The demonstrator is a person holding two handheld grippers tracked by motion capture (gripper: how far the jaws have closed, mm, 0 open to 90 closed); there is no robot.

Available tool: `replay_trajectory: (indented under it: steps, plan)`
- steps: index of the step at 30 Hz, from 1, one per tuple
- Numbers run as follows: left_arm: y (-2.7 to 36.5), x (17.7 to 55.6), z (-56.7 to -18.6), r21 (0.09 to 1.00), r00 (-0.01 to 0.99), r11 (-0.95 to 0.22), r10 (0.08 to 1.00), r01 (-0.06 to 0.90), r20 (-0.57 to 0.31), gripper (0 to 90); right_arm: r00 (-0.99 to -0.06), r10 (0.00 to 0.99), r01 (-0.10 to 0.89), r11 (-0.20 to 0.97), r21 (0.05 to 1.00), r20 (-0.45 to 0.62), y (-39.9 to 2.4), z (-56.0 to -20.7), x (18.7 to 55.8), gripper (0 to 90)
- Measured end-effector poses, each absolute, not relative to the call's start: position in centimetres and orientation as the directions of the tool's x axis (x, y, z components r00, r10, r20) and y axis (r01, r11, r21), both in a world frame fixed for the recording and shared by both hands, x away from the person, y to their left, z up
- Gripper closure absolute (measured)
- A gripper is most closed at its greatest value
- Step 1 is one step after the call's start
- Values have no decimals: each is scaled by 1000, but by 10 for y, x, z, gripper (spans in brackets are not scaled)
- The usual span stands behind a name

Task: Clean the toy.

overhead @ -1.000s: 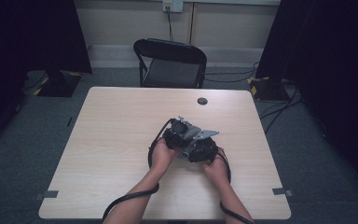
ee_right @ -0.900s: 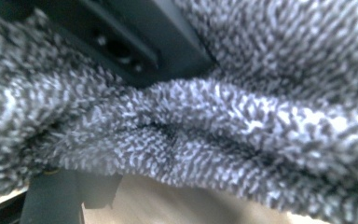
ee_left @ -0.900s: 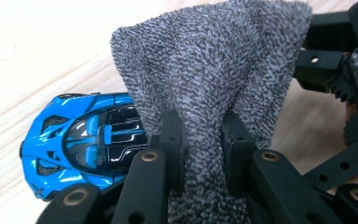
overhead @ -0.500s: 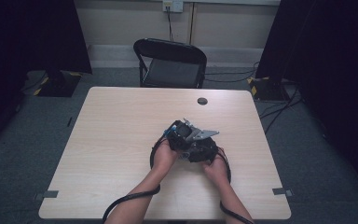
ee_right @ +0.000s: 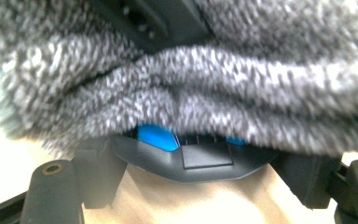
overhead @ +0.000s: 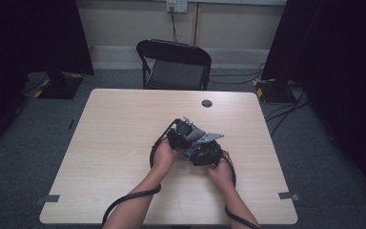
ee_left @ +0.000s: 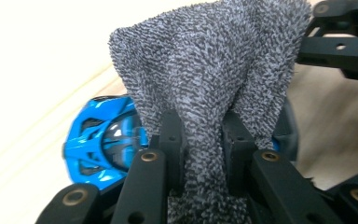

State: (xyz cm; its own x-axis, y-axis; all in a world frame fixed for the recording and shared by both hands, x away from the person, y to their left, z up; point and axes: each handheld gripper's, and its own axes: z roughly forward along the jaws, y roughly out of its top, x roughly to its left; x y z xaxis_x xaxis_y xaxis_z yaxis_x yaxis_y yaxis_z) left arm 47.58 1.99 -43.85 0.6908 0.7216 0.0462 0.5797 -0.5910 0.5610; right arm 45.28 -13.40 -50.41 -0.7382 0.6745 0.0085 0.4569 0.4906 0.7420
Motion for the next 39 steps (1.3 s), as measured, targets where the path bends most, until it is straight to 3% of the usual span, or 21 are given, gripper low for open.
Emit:
replay_trajectory:
  steps: [8,39]
  plan:
    - [33,485,-440,569,654,-544,756,617,13,742,-738,675,459,490,741,10,-134,-504,453,244]
    - [54,506,-446,543,595,-507,803,669,16,742,-737,675,459,490,741,11,-134,-504,453,244]
